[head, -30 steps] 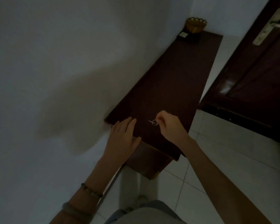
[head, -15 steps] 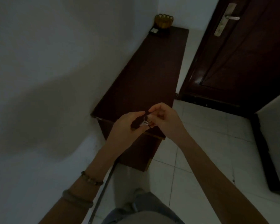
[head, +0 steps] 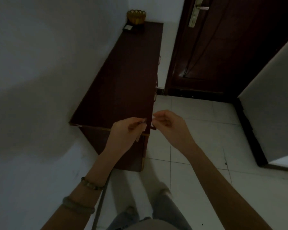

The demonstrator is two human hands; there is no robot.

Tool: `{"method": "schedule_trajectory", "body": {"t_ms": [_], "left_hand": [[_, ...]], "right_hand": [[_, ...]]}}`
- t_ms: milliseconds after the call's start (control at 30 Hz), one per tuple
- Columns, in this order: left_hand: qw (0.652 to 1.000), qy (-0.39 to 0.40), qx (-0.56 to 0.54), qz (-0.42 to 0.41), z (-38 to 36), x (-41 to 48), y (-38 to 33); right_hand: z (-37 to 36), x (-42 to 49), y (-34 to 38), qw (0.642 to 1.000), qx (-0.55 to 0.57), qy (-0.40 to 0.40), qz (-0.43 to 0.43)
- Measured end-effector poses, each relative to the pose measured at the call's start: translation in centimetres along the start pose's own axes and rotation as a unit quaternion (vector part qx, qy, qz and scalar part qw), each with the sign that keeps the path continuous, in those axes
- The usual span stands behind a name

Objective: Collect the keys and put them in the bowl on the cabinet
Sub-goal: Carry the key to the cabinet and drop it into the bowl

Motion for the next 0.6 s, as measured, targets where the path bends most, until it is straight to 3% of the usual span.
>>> {"method": "schedule_trajectory", "body": {"t_ms": [200,367,600], "left_hand": [[0.970,0.017,-0.205,0.128,-3.9,3.1,-0.3],[0.949,0.035,-0.266,0.167,-10.1,6.4,-2.3],[0.946,0.043,-0.280,0.160,-19.9,11.3,-6.2]], "right_hand": [[6.1,-1.2,-1.8,0.974,-0.196,-0.075,0.087],[12.9,-0.8,-4.2,0.949,-0.284,-0.096,0.096],[23.6,1.1,-8.6,0.925,-0.355,-0.107,0.084]]}}
Point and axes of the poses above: each hand's wrist, its own x-axis towards the middle knuckle, its own z-axis out of the back of the hand, y = z × x, the point moved 5 cm from there along x, towards the middle knuckle, and after that the axes turned 6 degrees about -z, right-handed, at the moved point
